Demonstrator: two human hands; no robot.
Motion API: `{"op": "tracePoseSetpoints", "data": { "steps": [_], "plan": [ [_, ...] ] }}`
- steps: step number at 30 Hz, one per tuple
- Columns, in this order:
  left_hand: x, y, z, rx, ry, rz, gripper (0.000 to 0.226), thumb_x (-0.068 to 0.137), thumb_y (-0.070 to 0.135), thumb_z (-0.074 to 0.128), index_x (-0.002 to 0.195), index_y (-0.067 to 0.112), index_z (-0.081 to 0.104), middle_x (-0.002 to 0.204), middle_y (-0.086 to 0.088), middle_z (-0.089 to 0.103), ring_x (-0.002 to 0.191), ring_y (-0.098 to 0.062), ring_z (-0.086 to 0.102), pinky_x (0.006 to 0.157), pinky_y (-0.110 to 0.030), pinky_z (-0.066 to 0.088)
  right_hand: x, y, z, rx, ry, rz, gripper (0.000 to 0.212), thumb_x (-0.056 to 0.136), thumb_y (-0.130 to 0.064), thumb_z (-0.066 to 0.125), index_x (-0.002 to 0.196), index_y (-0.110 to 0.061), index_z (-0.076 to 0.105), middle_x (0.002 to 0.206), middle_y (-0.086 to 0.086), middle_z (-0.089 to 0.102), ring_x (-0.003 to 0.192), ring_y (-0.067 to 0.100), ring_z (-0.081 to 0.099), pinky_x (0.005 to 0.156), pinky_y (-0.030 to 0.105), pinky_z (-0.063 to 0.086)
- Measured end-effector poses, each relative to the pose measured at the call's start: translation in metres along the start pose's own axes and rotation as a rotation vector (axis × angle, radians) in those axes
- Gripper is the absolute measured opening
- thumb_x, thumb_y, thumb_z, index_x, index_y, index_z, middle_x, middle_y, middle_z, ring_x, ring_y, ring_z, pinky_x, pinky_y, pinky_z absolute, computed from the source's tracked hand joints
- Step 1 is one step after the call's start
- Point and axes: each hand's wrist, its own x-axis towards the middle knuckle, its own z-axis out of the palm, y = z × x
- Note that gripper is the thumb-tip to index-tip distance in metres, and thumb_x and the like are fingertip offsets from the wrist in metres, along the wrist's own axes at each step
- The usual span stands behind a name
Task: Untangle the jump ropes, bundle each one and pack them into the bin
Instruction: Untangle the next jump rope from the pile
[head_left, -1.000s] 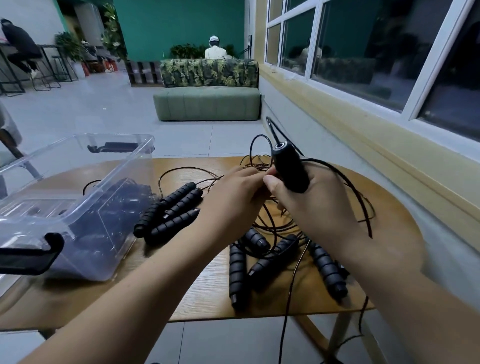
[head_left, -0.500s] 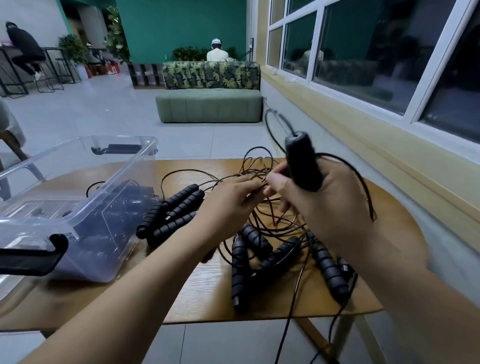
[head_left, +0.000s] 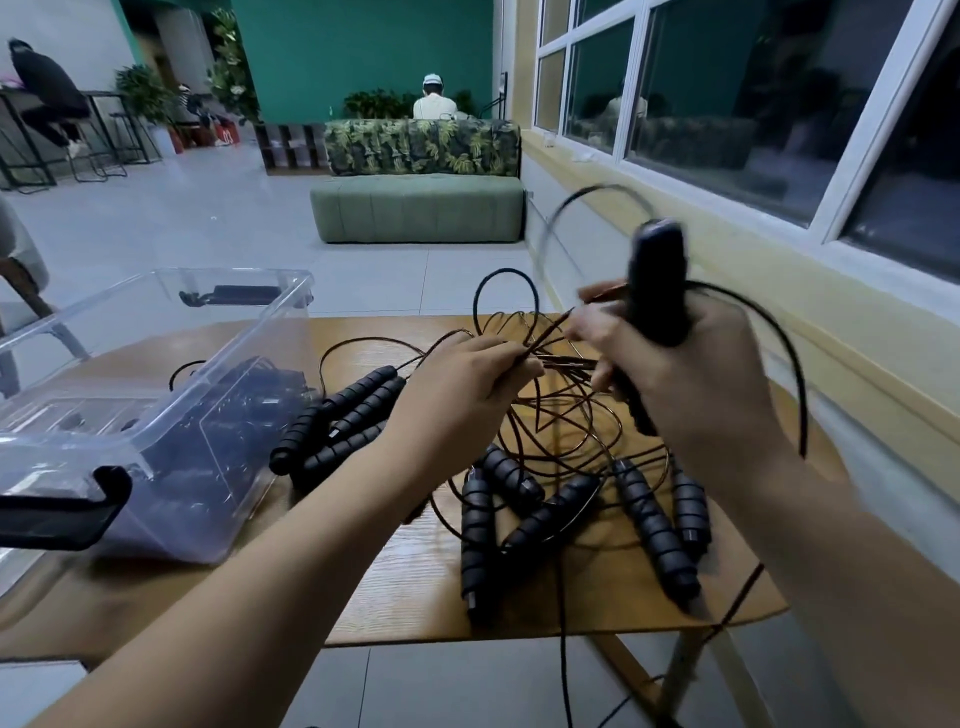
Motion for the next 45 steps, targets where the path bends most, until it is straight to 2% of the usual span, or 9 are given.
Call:
{"op": "tracePoseSetpoints", "data": {
  "steps": [6,10,13,19,23,28,36,40,45],
  "plan": [
    [-0.003,0.017,0.007,0.043,0.019,0.072,0.030,0.103,0.039,0.047,0.096,0.021,0.070,0.087,0.007,0.065,0.084,-0.022,0.049,0.071,-0.042,0.045,-0.008,0.014,0.023,-0.184,-0.029,0.009,0.009,0.095,-0.029,0.081,0.086,-0.026,0.078,0.065,-0.004,0.070,0.059,0.009,0.066,0.056,0.020,0.049],
    [-0.005,0.010,0.010,0.001,-0.011,0.092,0.035,0.100,0.041,0.042,0.091,0.021,0.069,0.088,0.005,0.065,0.084,-0.022,0.053,0.074,-0.038,0.044,-0.010,0.016,0.024,-0.199,-0.096,0.025,0.011,0.095,-0.030,0.080,0.086,-0.026,0.077,0.067,-0.001,0.071,0.065,0.016,0.070,0.067,0.038,0.059],
    [-0.005,0.005,0.008,-0.018,-0.031,0.081,0.026,0.098,0.037,0.047,0.094,0.019,0.066,0.092,0.006,0.065,0.090,-0.023,0.056,0.078,-0.042,0.047,-0.013,0.014,0.024,-0.201,-0.124,0.003,0.013,0.096,-0.029,0.079,0.084,-0.024,0.078,0.067,-0.001,0.072,0.066,0.017,0.070,0.071,0.037,0.058],
    [0.000,-0.011,0.001,-0.066,-0.022,-0.021,0.018,0.108,0.038,0.058,0.102,0.029,0.072,0.086,0.023,0.054,0.086,-0.004,0.050,0.072,-0.028,0.040,-0.004,-0.003,0.005,-0.003,-0.023,-0.072,0.012,0.100,-0.020,0.075,0.092,-0.012,0.077,0.080,0.005,0.078,0.063,0.024,0.069,0.060,0.029,0.052],
    [0.001,-0.025,-0.002,-0.094,-0.029,-0.089,0.024,0.109,0.043,0.055,0.114,0.033,0.077,0.104,0.017,0.067,0.099,-0.008,0.062,0.086,-0.038,0.054,0.006,-0.006,-0.015,0.200,0.141,-0.017,0.013,0.100,-0.018,0.076,0.101,-0.006,0.074,0.090,0.010,0.079,0.066,0.023,0.066,0.058,0.031,0.052],
    [0.002,-0.015,-0.005,-0.043,-0.033,-0.073,0.030,0.110,0.044,0.051,0.113,0.029,0.077,0.102,0.016,0.068,0.097,-0.007,0.058,0.086,-0.036,0.051,0.010,-0.003,-0.017,0.298,0.184,0.045,0.015,0.099,-0.022,0.077,0.105,-0.009,0.075,0.093,0.011,0.079,0.065,0.023,0.063,0.059,0.031,0.049],
    [0.002,0.012,-0.001,0.065,0.040,0.126,0.033,0.106,0.039,0.046,0.097,0.017,0.071,0.081,0.012,0.052,0.078,-0.018,0.048,0.066,-0.038,0.041,-0.004,0.012,0.016,-0.127,-0.024,0.016,0.008,0.094,-0.032,0.082,0.098,-0.026,0.079,0.073,-0.004,0.075,0.063,0.013,0.072,0.063,0.025,0.056],
    [-0.002,0.006,0.002,-0.039,-0.020,0.107,0.016,0.102,0.030,0.064,0.111,0.018,0.071,0.106,0.008,0.058,0.090,-0.014,0.056,0.076,-0.036,0.050,-0.003,0.019,0.019,-0.139,-0.021,0.018,0.008,0.096,-0.030,0.080,0.089,-0.029,0.078,0.068,-0.003,0.073,0.062,0.013,0.070,0.062,0.021,0.053],
    [-0.003,0.006,-0.013,-0.311,0.125,-0.009,0.050,0.096,0.033,0.077,0.140,0.027,0.053,0.139,0.007,0.047,0.109,-0.007,0.065,0.092,-0.032,0.058,0.003,0.021,0.009,-0.086,0.066,0.050,0.011,0.097,-0.027,0.080,0.091,-0.019,0.078,0.078,0.000,0.078,0.060,0.013,0.069,0.059,0.020,0.049]
  ]
}}
